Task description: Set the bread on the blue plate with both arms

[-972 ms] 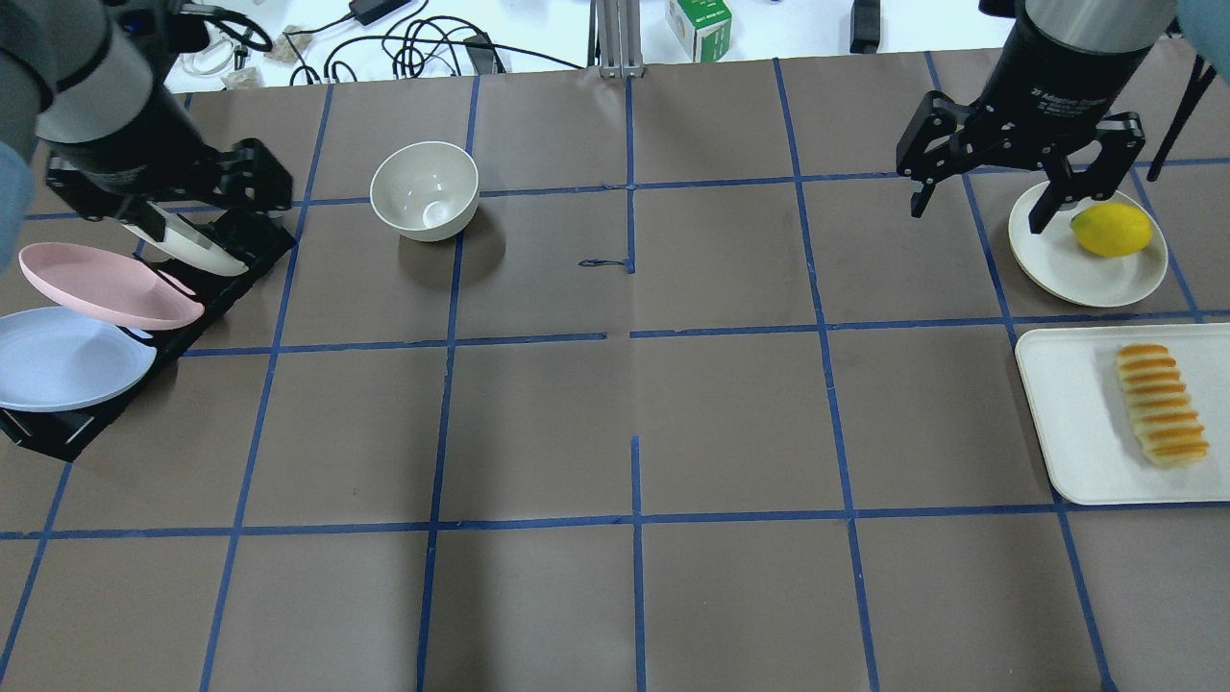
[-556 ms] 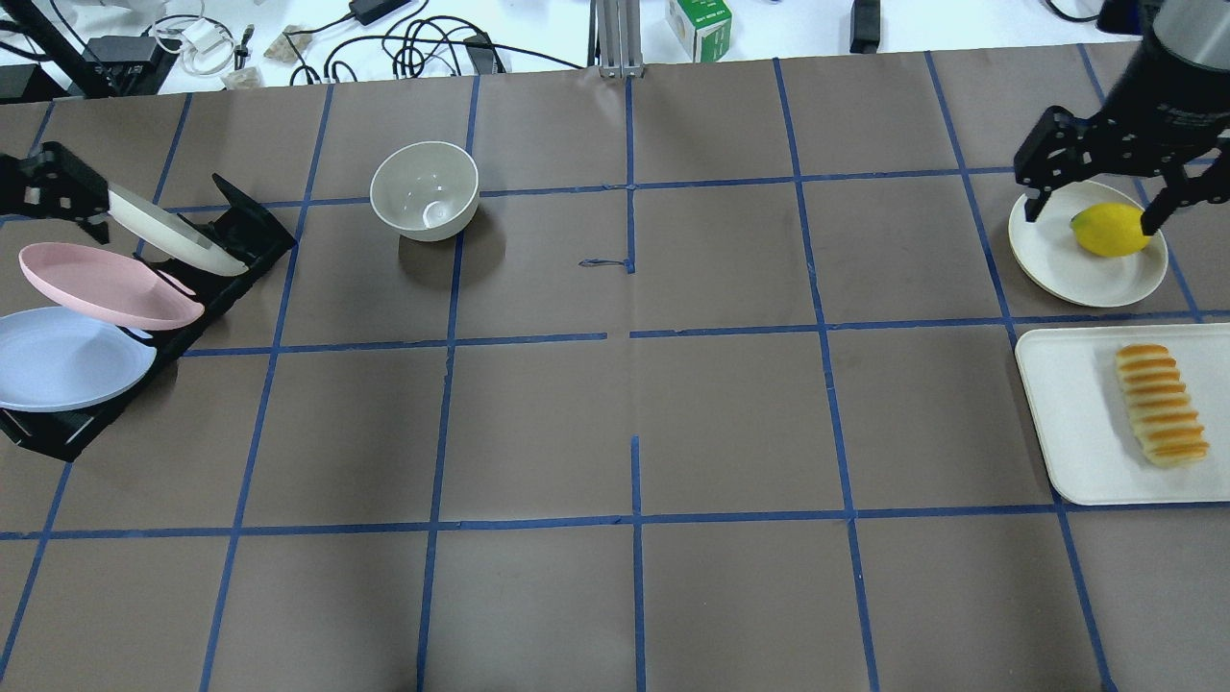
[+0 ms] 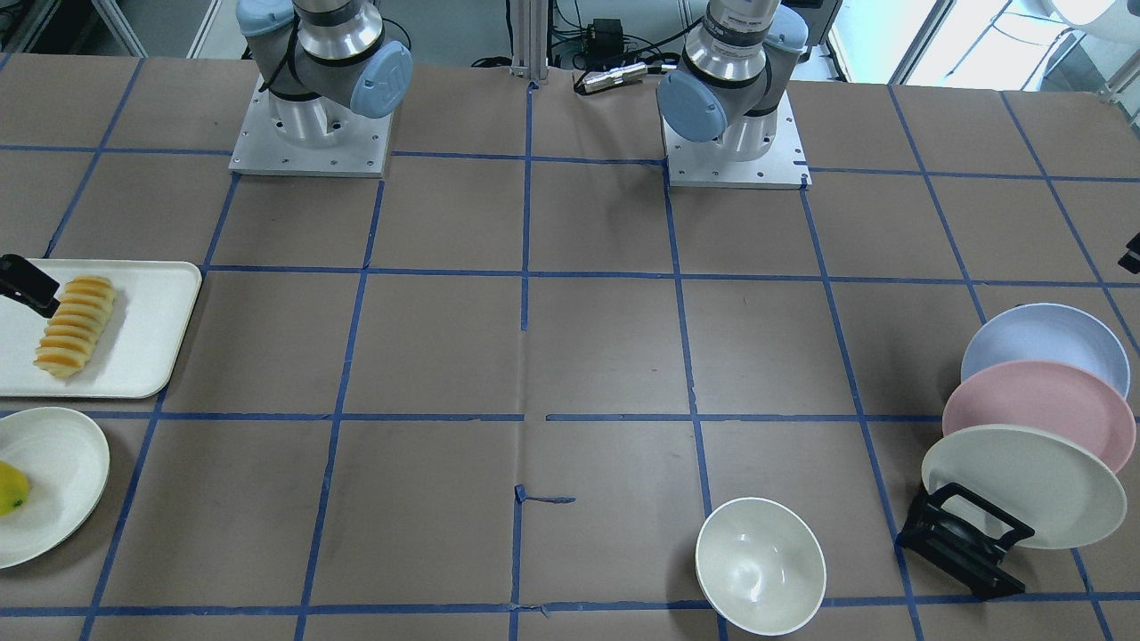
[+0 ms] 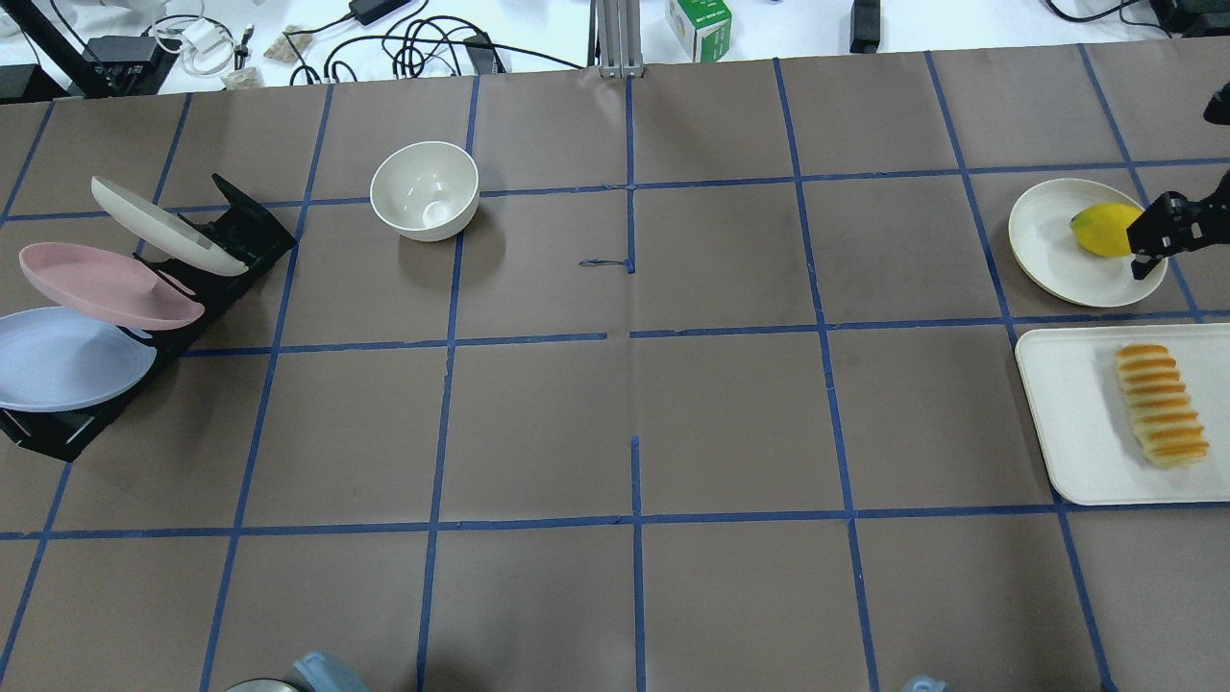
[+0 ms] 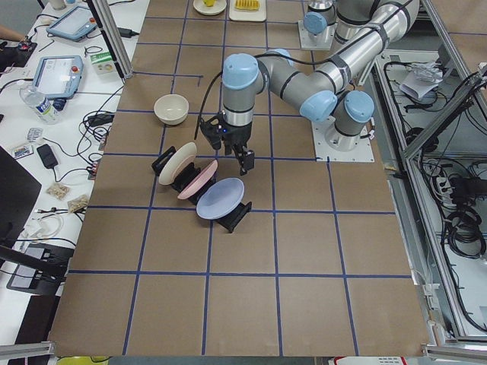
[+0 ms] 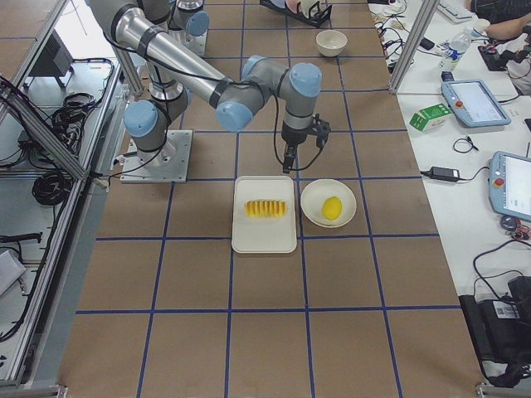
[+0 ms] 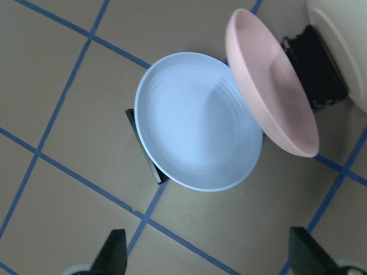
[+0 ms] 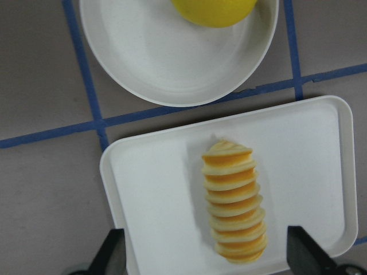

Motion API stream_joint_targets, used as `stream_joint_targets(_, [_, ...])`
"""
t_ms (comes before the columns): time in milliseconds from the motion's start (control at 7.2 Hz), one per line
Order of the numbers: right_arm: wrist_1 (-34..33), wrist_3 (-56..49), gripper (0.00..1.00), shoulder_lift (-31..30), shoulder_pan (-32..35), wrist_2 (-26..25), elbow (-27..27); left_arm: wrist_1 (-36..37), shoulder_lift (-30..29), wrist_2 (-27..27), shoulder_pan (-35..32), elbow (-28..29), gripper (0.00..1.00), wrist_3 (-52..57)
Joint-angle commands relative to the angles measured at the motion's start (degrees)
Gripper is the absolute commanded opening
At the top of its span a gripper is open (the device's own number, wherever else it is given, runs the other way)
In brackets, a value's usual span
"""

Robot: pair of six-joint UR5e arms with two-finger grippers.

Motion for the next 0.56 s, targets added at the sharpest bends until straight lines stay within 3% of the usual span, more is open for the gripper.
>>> stream_joint_targets(0, [-4.18,-6.37,1.00,6.07,-4.62,-0.35,0.90,5.58,-7.24,0.30,2.14,0.06,1.00,-2.09])
stream_joint_targets(278, [-4.35,-5.68,1.00,8.36,-4.63,-0.80,3.25,6.74,-11.57,0.74,2.14,-0.98,0.89,-5.26])
stream_joint_targets(417, [-4.44,-5.77,1.00,8.46,-4.72,-0.88,5.27,6.74,-12.89,0.66,2.14,-1.16,0.77,-5.88])
